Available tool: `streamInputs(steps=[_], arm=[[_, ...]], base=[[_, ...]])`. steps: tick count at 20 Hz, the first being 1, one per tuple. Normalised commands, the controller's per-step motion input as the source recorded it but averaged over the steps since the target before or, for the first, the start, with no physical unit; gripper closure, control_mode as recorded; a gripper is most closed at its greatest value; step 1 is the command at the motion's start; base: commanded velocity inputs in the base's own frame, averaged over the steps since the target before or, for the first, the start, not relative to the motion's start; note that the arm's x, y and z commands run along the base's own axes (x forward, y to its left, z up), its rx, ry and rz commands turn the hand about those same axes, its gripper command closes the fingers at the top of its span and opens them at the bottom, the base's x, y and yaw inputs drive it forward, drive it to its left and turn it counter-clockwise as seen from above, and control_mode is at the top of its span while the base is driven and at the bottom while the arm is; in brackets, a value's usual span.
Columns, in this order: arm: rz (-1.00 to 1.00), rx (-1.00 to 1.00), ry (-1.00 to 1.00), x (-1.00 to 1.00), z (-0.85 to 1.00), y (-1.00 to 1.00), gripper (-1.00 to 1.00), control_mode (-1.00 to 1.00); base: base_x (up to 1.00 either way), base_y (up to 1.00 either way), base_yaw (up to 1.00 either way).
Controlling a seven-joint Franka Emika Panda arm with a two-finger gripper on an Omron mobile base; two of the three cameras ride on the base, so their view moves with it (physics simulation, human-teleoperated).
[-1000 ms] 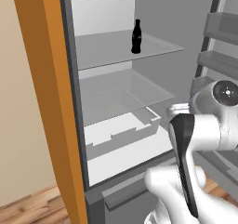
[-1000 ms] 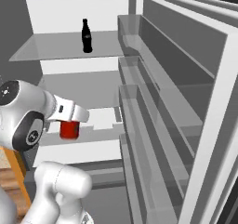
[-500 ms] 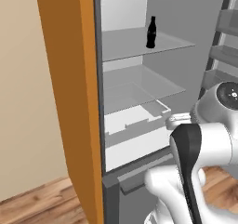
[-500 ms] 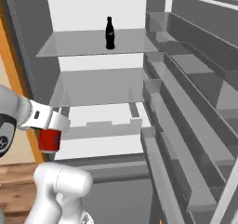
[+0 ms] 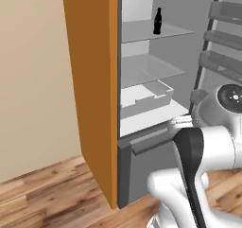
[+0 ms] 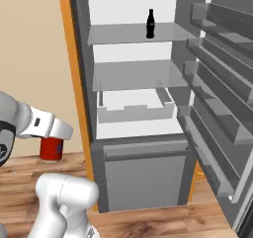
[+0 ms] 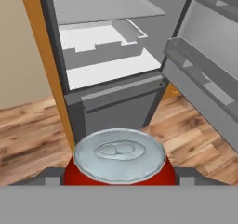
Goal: Open the fridge, grab two sodas, and place both sodas inside the bowl with ice on the dining counter.
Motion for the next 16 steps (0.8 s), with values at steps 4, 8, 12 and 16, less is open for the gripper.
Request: streamInputs(steps=[4,8,12,16], arm=[[0.0,0.0,0.0,0.0,0.0,0.0,1.0,1.0],[0.0,0.0,0.0,0.0,0.0,0.0,1.0,1.0],[0.0,0.0,0.0,0.0,0.0,0.0,1.0,1.0],[0.0,0.0,0.0,0.0,0.0,0.0,1.0,1.0]], base=[[-1.0,0.24,-0.13],[-1.0,0.05,-0.09],[-1.0,0.0,-0.15],[-1.0,0.0,-0.3]])
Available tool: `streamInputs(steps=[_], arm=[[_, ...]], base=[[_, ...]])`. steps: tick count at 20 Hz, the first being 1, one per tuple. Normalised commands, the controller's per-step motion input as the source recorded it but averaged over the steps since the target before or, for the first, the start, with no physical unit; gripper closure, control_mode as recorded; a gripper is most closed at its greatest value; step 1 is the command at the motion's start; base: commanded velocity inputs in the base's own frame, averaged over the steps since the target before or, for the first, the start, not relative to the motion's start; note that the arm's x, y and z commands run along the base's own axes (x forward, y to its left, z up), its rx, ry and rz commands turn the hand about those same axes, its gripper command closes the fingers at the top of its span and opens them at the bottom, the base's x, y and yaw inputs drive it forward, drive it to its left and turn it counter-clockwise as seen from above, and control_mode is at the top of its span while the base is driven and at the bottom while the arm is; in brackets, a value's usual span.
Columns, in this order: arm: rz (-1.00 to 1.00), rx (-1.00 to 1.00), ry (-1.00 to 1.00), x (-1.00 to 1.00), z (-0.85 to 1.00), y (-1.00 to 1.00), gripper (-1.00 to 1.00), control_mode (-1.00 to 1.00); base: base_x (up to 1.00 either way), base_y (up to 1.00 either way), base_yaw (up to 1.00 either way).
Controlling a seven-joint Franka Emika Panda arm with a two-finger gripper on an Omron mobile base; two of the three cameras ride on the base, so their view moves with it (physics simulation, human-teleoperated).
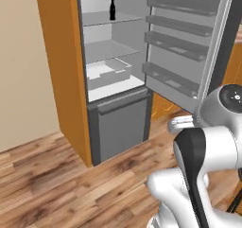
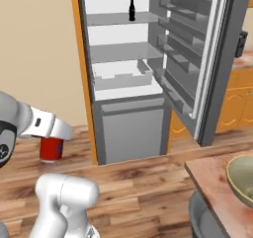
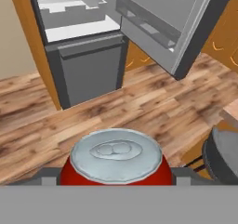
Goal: Open the fridge, grab two sodas, and place both sodas inside the bowl with ice on the dining counter.
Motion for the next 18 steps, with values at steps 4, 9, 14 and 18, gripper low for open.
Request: streamInputs(steps=[4,9,14,18], arm=[[0.0,0.0,0.0,0.0,0.0,0.0,1.0,1.0],[0.0,0.0,0.0,0.0,0.0,0.0,1.0,1.0],[0.0,0.0,0.0,0.0,0.0,0.0,1.0,1.0],[0.0,0.0,0.0,0.0,0.0,0.0,1.0,1.0]], base=[[-0.9,0.0,-0.42],[-0.67,0.0,-0.5],[-0.32,0.01,-0.55],[-0.03,0.0,-0.48]])
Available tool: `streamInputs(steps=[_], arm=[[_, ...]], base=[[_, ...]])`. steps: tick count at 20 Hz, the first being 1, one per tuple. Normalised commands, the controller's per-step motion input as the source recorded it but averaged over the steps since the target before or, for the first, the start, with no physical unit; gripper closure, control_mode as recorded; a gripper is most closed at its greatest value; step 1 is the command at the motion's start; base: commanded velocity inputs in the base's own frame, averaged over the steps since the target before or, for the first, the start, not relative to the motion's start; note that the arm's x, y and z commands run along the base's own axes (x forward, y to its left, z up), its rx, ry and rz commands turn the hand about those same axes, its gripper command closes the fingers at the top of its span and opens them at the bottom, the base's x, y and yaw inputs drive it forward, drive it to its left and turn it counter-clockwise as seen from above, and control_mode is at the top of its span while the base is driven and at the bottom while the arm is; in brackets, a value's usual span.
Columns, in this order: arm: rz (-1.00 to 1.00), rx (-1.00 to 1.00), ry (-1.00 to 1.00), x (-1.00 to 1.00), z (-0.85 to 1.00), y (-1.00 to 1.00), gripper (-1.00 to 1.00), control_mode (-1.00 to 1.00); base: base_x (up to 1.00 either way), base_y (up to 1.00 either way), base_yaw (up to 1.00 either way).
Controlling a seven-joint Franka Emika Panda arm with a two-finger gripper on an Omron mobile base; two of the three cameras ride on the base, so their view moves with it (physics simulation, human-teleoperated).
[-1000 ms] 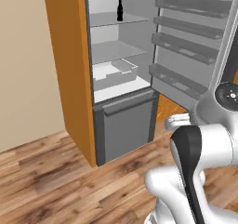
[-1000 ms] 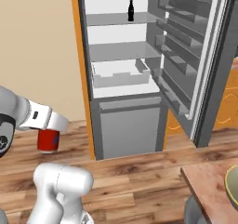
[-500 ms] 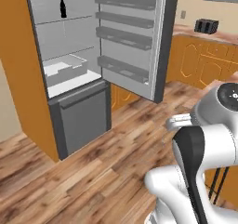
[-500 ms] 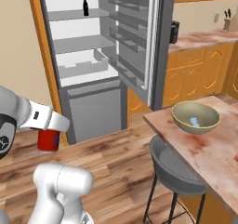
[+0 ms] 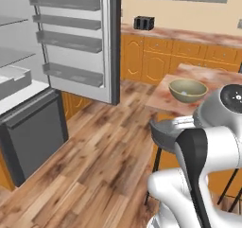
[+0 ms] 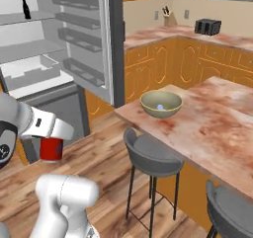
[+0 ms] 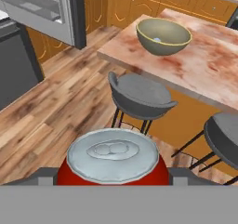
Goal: Open the fridge, grab two sodas, and place both sodas inside the bowl with ice on the dining counter.
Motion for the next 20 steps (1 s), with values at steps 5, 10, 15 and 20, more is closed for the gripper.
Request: streamInputs(steps=[5,10,15,20], arm=[[0.0,0.0,0.0,0.0,0.0,0.0,1.0,1.0],[0.0,0.0,0.0,0.0,0.0,0.0,1.0,1.0],[0.0,0.0,0.0,0.0,0.0,0.0,1.0,1.0],[0.0,0.0,0.0,0.0,0.0,0.0,1.0,1.0]], base=[[0.04,0.0,-0.44],[0.21,0.0,-0.4],[0.36,0.0,-0.34],[0.52,0.13,-0.3]])
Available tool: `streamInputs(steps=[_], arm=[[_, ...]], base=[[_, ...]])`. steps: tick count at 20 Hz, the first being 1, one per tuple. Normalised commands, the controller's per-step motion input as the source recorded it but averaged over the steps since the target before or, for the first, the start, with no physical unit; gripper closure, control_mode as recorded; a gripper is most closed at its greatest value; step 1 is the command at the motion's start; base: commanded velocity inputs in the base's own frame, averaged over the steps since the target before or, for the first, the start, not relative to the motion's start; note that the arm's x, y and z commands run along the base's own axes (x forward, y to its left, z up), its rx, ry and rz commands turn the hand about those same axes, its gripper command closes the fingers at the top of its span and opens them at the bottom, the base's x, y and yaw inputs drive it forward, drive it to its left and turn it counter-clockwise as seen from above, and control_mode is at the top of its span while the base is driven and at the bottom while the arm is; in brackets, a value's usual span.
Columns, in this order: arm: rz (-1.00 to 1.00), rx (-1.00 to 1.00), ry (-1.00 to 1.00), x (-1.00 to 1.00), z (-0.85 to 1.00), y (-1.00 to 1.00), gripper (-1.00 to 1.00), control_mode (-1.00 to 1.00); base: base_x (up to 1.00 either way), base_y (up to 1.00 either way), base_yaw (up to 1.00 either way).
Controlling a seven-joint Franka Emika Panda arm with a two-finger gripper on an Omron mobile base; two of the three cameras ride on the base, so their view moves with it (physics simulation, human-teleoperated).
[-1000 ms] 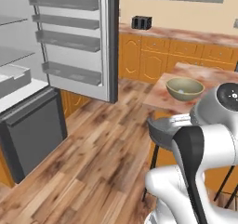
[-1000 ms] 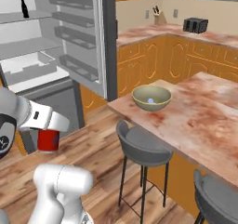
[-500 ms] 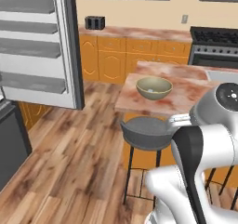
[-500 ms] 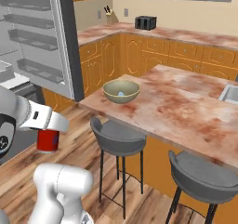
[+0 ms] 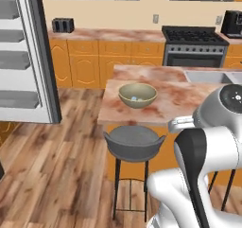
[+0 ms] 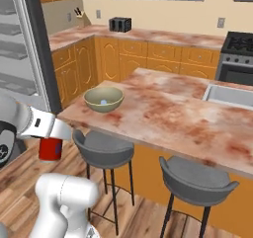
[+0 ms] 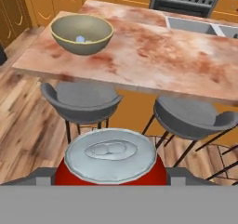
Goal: Open the fridge, grab two sodas, and place both sodas inside the bowl with ice on the dining counter.
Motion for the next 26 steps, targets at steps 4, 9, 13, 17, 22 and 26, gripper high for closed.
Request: streamInputs(steps=[4,9,13,17,22,26], arm=[[0.0,0.0,0.0,0.0,0.0,0.0,1.0,1.0],[0.0,0.0,0.0,0.0,0.0,0.0,1.0,1.0],[0.0,0.0,0.0,0.0,0.0,0.0,1.0,1.0],[0.0,0.0,0.0,0.0,0.0,0.0,1.0,1.0],[0.0,0.0,0.0,0.0,0.0,0.0,1.0,1.0],[0.0,0.0,0.0,0.0,0.0,0.0,1.0,1.0]], base=[[0.6,0.27,-0.28],[0.62,0.51,-0.29],[0.63,0.51,-0.28],[0.69,0.35,-0.26],[0.77,0.24,-0.24],[0.74,0.16,-0.2]])
